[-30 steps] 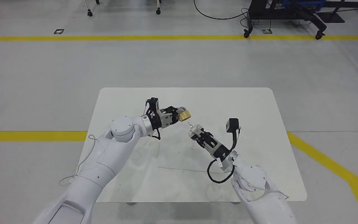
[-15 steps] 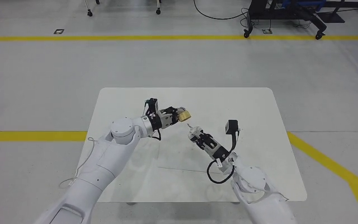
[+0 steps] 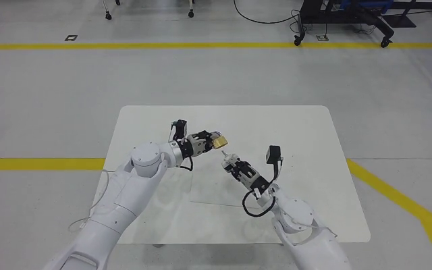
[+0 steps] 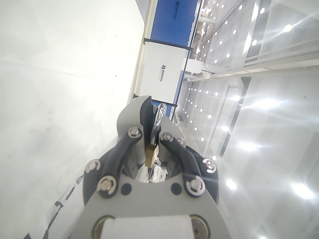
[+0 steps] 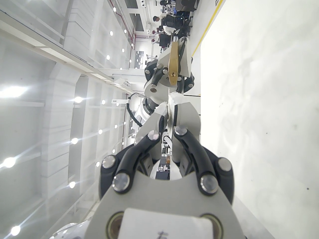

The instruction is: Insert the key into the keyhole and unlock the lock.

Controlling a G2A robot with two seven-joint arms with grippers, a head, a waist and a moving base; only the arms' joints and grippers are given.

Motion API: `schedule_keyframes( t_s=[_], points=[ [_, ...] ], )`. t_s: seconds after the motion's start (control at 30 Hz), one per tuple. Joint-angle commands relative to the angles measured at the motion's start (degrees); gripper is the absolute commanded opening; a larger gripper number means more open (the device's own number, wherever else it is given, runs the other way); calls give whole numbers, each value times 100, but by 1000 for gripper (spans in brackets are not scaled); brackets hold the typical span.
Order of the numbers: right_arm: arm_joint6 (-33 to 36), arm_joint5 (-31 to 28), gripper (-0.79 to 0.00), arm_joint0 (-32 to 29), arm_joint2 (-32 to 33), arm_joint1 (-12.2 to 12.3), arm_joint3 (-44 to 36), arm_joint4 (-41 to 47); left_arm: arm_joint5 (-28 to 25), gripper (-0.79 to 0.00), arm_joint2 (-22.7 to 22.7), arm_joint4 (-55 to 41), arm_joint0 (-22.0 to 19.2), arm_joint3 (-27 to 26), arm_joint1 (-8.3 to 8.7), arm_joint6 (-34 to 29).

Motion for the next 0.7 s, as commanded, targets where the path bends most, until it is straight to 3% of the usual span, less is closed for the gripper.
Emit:
schedule_keyframes(
  t_s=[0.0,0.67],
  points=[
    [-22,30,-785,34,-1,-12,45,15,45,-785,-18,7,12,-15,4,-53],
    [-156,161,-785,203,-79,-115,260,-69,185,-785,-27,73,15,65,-46,-185]
  ],
)
